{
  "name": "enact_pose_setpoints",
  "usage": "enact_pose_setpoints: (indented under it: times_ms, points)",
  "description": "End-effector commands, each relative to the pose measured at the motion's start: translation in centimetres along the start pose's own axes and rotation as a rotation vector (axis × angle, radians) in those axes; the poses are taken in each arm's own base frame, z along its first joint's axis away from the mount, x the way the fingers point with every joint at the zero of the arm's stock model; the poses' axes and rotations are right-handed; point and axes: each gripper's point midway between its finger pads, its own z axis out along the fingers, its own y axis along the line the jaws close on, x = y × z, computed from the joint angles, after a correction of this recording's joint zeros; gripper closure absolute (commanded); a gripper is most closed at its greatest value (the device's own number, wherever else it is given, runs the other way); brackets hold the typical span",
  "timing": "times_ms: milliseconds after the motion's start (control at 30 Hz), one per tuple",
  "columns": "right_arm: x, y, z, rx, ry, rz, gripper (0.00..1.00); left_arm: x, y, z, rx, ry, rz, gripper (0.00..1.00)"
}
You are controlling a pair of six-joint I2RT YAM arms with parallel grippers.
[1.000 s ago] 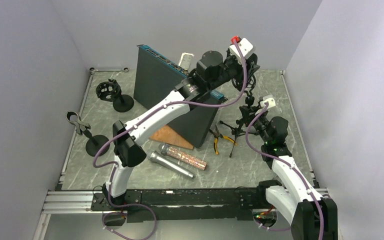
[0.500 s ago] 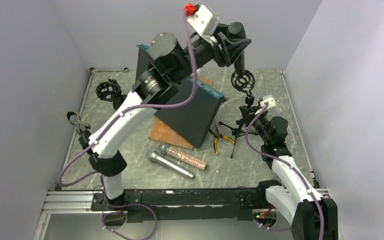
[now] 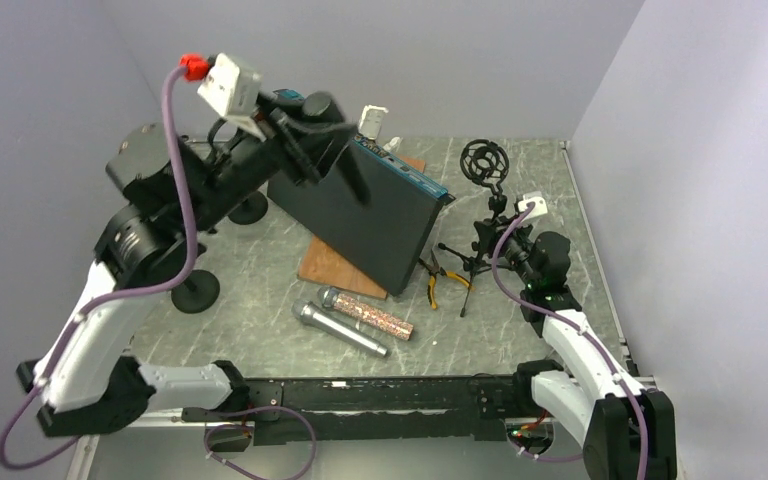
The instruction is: Remove the microphone from the stand
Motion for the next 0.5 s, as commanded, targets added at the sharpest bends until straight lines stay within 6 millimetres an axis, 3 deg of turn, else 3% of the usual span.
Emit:
enact_pose_setpoints:
  times_ms: [0,233,467]
  points:
    - [1.3,-0.4,0.0,0.026,0.042,0.042,0.69,8.0,3.3,-4.4,-0.154,0.226,-0.146,1.0]
    - [1.2,-0.5,0.3,0.028,0.046,0.046,0.62,18.8,7.6,-12.3,-0.417,0.437,-0.406,1.0]
    - [1.2,-0.4,0.2,0.027,0.046,0.056,0.58,27.9,11.1,-17.7,-0.704,0.544,-0.641,1.0]
